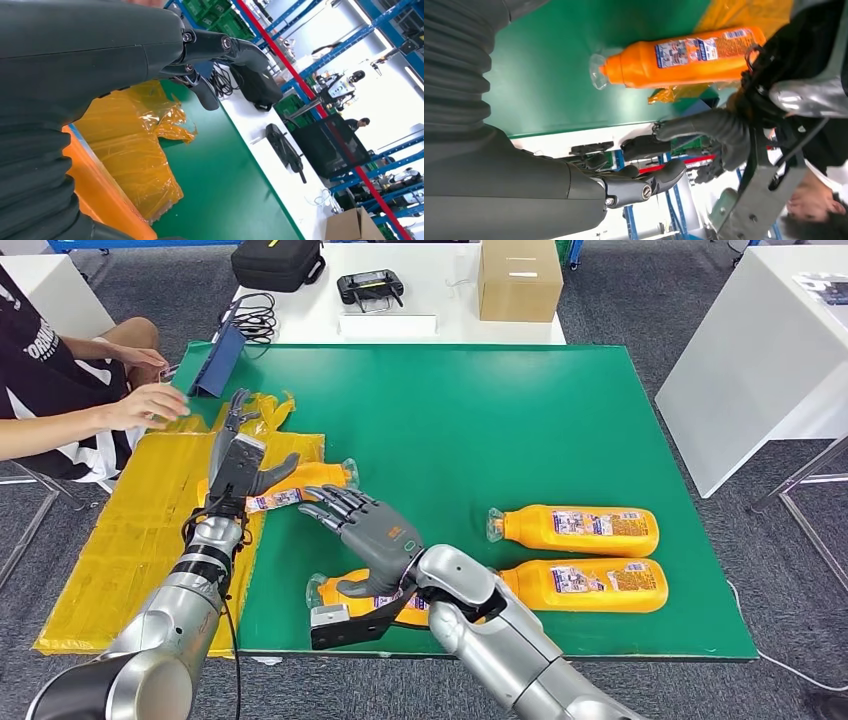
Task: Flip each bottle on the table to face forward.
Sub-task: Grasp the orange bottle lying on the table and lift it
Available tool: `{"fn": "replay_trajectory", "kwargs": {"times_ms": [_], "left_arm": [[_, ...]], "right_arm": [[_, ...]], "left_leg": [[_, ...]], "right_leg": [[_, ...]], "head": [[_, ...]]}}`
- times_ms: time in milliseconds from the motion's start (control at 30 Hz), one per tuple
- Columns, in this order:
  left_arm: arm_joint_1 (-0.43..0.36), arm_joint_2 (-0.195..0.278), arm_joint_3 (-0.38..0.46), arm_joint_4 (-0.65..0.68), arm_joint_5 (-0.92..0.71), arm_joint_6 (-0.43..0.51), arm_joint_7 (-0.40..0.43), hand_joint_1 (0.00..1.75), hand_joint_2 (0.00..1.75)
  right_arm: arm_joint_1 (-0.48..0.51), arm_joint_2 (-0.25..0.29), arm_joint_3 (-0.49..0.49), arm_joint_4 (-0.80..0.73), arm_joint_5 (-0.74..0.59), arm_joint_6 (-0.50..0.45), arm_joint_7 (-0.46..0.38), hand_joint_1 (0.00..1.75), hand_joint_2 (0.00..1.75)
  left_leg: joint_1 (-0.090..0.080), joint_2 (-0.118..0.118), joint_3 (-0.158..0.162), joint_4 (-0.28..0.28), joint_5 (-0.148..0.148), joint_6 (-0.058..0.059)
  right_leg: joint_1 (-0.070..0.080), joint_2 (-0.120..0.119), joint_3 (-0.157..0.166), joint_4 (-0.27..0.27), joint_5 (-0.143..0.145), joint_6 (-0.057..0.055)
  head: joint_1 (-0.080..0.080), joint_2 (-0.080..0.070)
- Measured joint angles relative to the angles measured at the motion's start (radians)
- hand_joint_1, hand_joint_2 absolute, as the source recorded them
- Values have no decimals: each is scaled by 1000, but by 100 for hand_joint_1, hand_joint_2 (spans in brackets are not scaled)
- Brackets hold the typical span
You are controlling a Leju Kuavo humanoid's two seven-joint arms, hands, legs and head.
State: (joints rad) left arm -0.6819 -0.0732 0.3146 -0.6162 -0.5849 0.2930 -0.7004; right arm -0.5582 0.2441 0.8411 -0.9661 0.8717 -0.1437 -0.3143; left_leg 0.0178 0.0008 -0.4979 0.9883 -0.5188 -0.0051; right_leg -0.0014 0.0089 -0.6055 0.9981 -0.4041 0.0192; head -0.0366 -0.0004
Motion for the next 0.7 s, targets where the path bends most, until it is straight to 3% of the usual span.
{"fn": "replay_trajectory", "kwargs": {"times_ms": [367,700], "left_arm": [[1,6,19,0,13,29,7,0,175],[0,55,107,31,51,43,20,0,175]], "right_arm": [[-12,-16,27,23,-4,3,1,0,175],[-13,-42,62,42,-27,20,-11,0,175]], "left_leg": [[0,0,0,0,0,0],[0,0,0,0,0,0]], "right_leg": [[0,0,0,0,0,0],[0,0,-1,0,0,0]], "head": [[0,0],[0,0]]}}
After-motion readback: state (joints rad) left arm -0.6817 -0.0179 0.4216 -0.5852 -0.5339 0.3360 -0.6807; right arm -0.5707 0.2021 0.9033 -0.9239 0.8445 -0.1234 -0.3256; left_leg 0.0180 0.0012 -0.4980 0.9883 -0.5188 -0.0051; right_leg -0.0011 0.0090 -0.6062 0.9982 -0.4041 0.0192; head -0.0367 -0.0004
